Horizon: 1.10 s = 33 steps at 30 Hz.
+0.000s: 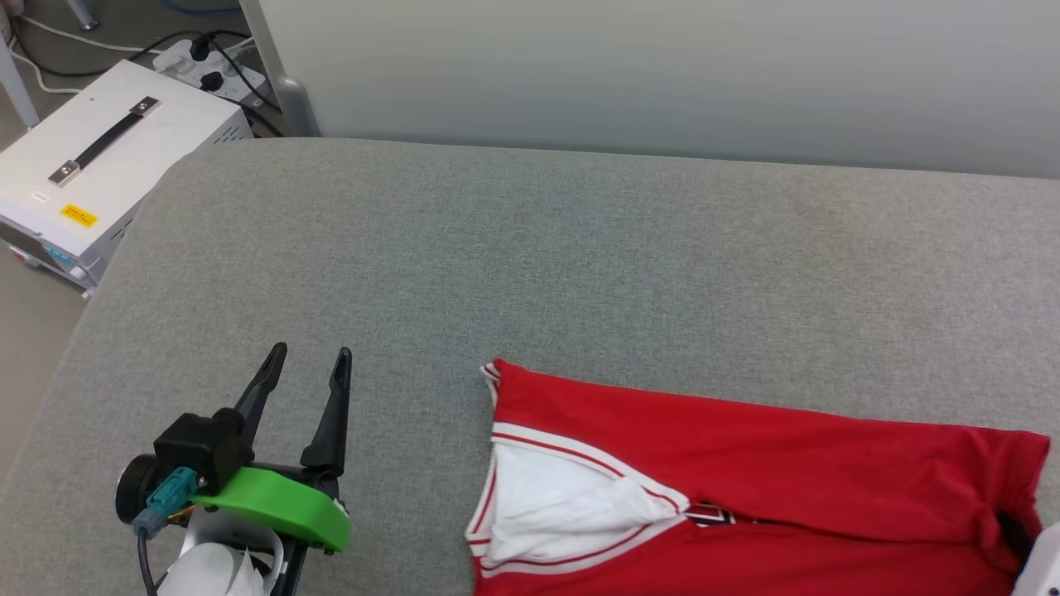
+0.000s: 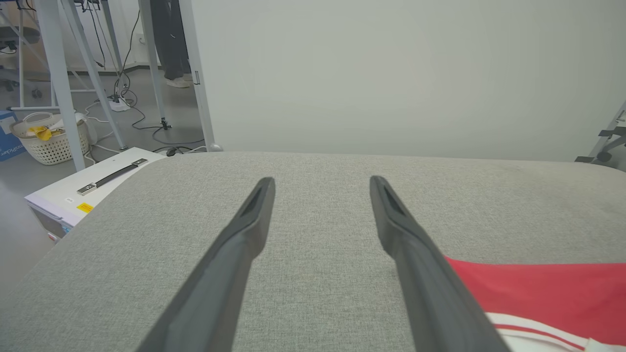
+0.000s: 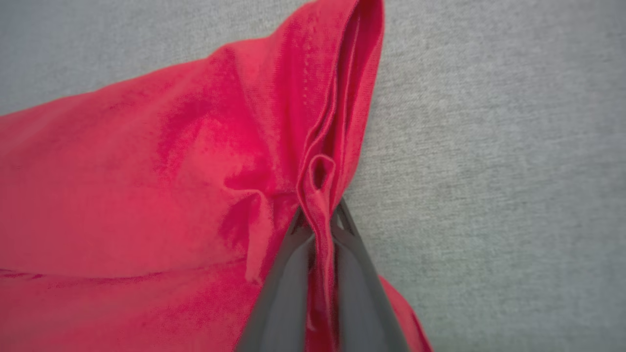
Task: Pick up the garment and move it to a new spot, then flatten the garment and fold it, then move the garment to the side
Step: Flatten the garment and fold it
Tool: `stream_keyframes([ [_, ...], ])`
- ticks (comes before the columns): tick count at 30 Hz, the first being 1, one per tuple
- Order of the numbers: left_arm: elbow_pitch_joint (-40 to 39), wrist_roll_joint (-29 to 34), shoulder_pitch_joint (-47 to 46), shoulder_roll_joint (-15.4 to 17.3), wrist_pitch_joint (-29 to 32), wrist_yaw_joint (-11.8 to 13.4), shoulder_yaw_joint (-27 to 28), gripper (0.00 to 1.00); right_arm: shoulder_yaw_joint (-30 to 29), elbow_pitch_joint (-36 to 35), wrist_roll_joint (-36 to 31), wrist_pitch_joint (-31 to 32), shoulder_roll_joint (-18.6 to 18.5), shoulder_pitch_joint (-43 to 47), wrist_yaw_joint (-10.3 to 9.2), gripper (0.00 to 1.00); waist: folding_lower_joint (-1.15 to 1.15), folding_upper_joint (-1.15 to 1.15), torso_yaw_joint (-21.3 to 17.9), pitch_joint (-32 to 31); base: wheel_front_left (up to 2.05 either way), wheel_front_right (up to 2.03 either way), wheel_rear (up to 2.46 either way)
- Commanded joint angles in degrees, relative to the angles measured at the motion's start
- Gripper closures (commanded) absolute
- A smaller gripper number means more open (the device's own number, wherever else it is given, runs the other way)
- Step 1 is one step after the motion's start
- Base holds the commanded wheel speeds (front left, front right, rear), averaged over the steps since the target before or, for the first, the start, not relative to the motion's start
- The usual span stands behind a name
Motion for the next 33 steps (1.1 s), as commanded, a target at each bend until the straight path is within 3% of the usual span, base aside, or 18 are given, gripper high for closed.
stream_keyframes([
  [1, 0.12, 0.94, 1.06, -0.38, -0.32, -0.33, 0.27, 0.00, -1.58, 1.06, -1.33, -0.92, -1.46, -0.63, -0.13, 1.00, 0.00, 0.69, -0.09, -0.08, 0.00, 0.00, 0.00],
  [9, 0.69, 1.24, 1.74, -1.18, -0.32, -0.90, 0.61, 0.00, -5.21, 0.07, -4.82, -1.34, -1.63, -0.21, -0.13, 1.00, 0.00, 0.69, -0.44, -1.34, 0.00, 0.00, 0.00],
  [22, 1.32, 1.86, 3.27, -2.66, -0.33, -1.82, 1.63, 0.00, -1.03, -15.79, -5.57, 5.83, 4.13, 4.55, -0.13, 1.00, 0.00, 0.69, -1.24, -3.79, 0.00, 0.00, 0.00],
  [24, 1.45, 1.95, 3.39, -2.93, -0.33, -1.98, 1.73, 0.00, -0.31, -18.35, -5.52, 7.27, 5.65, 5.22, -0.13, 1.00, 0.00, 0.69, -1.20, -4.07, 0.00, 0.00, 0.00],
  [25, 1.56, 2.11, 3.73, -3.33, -0.33, -2.18, 2.00, 0.00, -0.05, -21.73, -5.36, 9.52, 9.25, 5.82, -0.13, 1.00, 0.00, 0.69, -1.12, -4.44, 0.00, 0.00, 0.00],
  [33, 2.10, 2.89, 3.83, -4.40, -0.33, -2.88, 1.99, 0.00, 5.03, -26.81, -6.30, 13.85, 19.93, 4.15, -0.13, 1.00, 0.00, 0.69, 0.02, -4.08, 0.00, 0.00, 0.00],
])
